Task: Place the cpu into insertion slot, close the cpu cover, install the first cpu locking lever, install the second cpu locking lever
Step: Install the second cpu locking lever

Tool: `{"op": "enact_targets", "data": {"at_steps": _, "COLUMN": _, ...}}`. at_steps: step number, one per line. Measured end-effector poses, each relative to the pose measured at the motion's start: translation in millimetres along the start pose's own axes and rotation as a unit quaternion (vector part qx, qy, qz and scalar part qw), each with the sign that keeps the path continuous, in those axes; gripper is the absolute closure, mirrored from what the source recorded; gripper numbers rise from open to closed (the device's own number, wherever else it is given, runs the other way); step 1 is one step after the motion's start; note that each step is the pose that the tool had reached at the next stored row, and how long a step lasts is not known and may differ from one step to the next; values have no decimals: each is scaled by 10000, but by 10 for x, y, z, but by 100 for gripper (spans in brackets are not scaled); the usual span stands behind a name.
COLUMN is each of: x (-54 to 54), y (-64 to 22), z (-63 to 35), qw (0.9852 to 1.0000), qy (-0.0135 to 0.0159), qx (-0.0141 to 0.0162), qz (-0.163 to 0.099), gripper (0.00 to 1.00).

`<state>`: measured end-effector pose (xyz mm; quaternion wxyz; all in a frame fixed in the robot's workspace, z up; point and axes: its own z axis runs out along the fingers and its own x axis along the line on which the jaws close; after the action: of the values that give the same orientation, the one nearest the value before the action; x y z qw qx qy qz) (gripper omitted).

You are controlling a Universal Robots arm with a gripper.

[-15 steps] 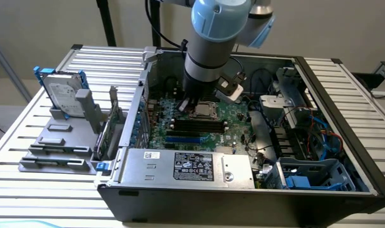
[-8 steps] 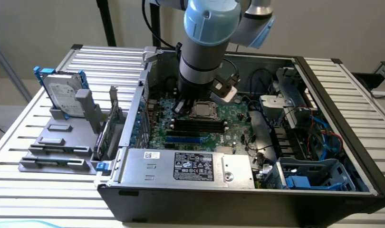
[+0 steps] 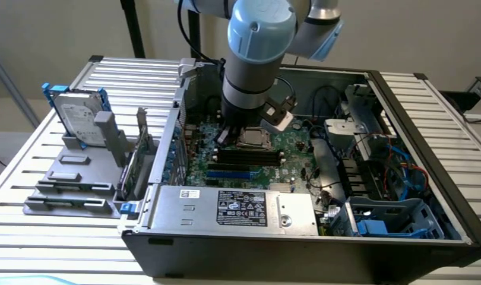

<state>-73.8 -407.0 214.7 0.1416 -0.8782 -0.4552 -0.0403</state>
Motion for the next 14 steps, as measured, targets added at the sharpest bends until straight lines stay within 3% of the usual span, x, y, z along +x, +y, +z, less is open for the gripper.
{"op": "enact_targets", "data": {"at_steps": 14, "x": 0, "y": -11, "z": 159, "qw": 10000, "qy": 4, "qx": -6, "qz": -2, "gripper": 89}}
